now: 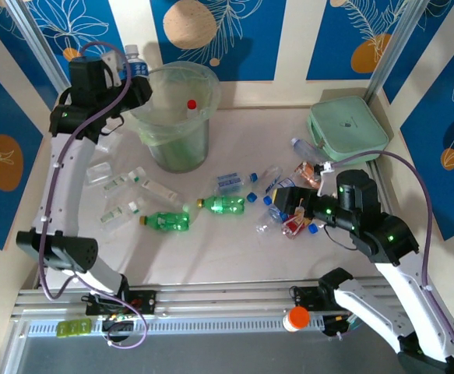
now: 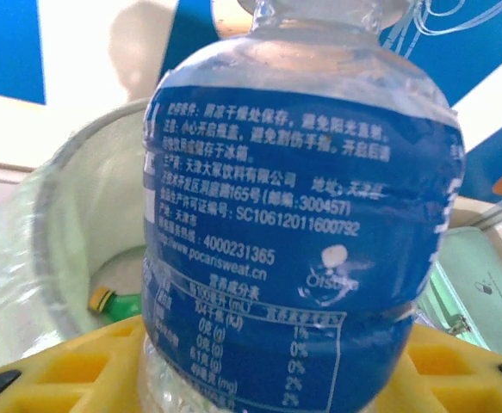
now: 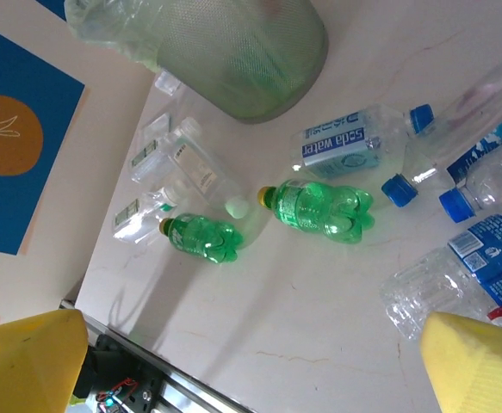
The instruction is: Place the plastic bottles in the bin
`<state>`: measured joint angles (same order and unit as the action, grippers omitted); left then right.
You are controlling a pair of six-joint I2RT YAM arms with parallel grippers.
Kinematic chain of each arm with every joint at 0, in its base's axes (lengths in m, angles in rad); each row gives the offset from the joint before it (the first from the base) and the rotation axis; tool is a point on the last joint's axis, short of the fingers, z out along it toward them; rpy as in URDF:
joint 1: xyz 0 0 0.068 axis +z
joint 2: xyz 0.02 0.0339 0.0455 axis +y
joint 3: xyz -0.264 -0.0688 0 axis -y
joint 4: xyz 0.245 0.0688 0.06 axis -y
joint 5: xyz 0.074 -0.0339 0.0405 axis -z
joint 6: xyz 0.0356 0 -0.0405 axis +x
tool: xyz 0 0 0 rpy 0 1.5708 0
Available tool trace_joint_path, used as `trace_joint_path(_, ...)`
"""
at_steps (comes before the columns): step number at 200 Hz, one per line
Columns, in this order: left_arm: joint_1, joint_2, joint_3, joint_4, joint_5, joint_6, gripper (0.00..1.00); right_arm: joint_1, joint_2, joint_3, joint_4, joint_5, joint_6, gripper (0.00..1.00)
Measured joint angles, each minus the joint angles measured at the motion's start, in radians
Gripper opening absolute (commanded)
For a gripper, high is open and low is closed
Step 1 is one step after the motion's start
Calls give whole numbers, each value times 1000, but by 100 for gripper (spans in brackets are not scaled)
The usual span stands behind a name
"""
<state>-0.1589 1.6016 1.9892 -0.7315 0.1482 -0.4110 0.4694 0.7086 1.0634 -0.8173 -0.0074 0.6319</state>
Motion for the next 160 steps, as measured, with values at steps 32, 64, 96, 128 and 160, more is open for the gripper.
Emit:
trace_joint_path(32,-43,129,156,-3,-1,14,39,0,22,0,5,2,0,99)
trace_joint_path(64,-54,245,253,-10,-15,21,39,0,28,-1,10,21,0,99)
trace_joint_path(96,-56,330,253,-10,-26,20,39,0,27,-2,10,45,-1,100)
trace_joint_path(128,-60,398,253,-17,-38,14,39,0,29,-5,10,65,-4,100)
trace_joint_path(160,-67,408,224,-17,-48,-10,43,0,45,-12,10,86,-5,100)
